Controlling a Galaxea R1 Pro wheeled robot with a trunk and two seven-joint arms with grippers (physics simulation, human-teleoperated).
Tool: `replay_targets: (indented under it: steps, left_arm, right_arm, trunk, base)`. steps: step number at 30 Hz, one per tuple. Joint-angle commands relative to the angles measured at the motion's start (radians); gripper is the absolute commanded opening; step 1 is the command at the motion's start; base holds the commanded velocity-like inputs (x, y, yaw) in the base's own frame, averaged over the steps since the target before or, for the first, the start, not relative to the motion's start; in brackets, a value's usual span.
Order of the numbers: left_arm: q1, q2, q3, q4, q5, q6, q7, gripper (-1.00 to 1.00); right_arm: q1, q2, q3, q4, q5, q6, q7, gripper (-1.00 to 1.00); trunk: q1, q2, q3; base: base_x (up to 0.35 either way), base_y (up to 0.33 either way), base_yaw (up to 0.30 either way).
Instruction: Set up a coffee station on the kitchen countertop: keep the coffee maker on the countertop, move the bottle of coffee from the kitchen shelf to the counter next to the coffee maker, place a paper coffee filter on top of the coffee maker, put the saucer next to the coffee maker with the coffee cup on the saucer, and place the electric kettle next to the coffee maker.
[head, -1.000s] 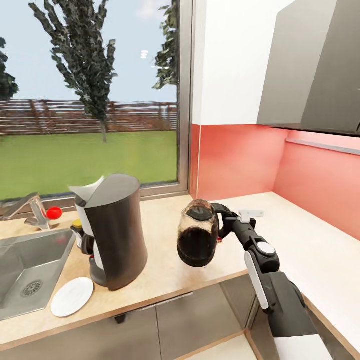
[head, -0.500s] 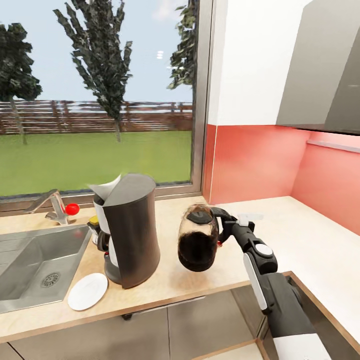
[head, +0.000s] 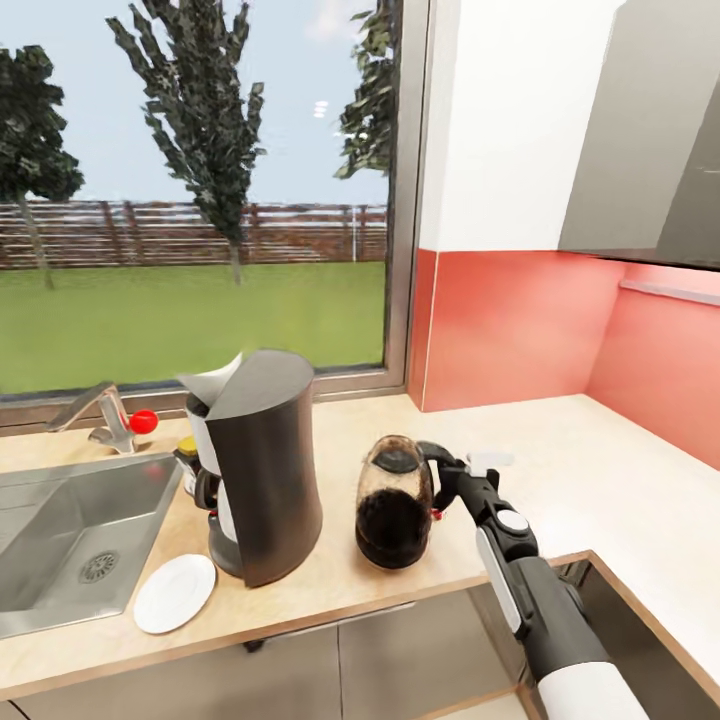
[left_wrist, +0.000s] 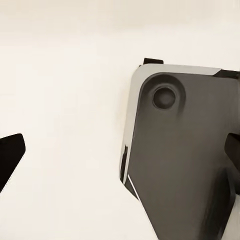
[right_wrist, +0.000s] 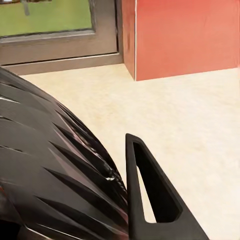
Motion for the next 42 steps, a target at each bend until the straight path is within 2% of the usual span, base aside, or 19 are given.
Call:
replay_targets:
  steps: [1,10,22,42]
  left_arm:
    - [-0.001,0.000,0.006,0.001,0.004,-0.003,-0.001,1.00]
    - [-0.001,-0.005,0.006,0.001,0.003,-0.003,-0.001,1.00]
    - [0.000,-0.004,0.007,0.001,0.005,0.000,-0.001,1.00]
    - [0.000,-0.004,0.006,0.001,0.005,-0.003,-0.001,1.00]
  right_arm:
    - [-0.001,0.000,0.002,0.001,-0.004,0.000,-0.007,-1.00]
    - [-0.001,0.000,0.002,0.028,-0.005,-0.006,-0.007,-1.00]
    - [-0.001,0.000,0.001,0.035,-0.005,-0.006,-0.007,-1.00]
    - [-0.001,0.000,-0.001,0.072,-0.007,-0.007,-0.007,-1.00]
  trunk:
    - [0.001,-0.002,-0.002]
    - [0.001,-0.002,-0.002]
    - [0.001,-0.002,-0.002]
    - [0.001,-0.002,-0.002]
  base:
    - [0.202,0.065,0.000]
    - [0.053,0.021,0.000]
    - [0.177,0.153,0.000]
    - [0.008,0.006,0.000]
